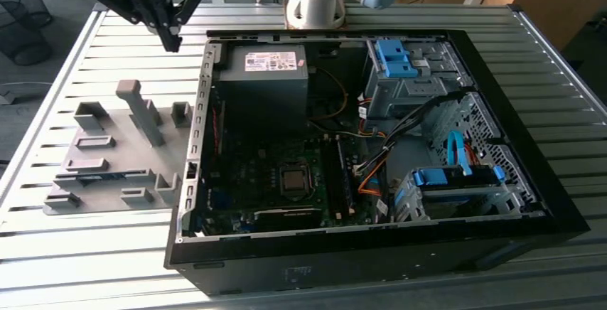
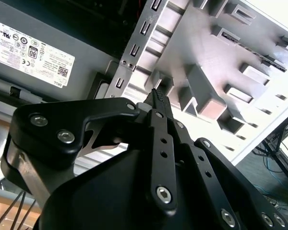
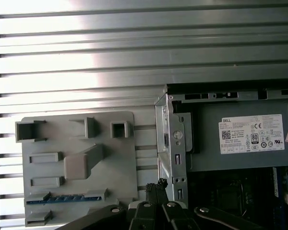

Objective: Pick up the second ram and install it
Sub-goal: 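Reach for the second ram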

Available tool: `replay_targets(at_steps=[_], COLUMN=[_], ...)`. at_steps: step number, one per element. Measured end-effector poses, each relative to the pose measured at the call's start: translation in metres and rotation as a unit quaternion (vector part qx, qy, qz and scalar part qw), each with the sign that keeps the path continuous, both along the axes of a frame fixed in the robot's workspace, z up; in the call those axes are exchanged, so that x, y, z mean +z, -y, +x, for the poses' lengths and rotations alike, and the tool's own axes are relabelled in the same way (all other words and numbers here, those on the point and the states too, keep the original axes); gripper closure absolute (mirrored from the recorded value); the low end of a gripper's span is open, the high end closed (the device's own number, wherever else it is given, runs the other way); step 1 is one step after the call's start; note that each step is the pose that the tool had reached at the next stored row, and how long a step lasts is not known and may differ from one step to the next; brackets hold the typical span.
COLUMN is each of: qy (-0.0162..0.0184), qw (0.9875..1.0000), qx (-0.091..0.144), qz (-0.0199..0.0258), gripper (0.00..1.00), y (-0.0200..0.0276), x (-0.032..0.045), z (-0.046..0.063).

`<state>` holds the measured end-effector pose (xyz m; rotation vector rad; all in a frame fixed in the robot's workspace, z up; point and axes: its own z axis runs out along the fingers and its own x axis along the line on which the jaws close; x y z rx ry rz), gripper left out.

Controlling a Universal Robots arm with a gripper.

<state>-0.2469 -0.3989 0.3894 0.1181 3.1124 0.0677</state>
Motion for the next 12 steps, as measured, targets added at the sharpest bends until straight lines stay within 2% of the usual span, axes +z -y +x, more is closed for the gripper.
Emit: replay_targets(at_steps=[12], qy=[0.0], qw=[1.0], qx=[0.0], qz=[0.0], gripper=[0.9], y=[0.0], x=[-0.0003], z=[-0.02])
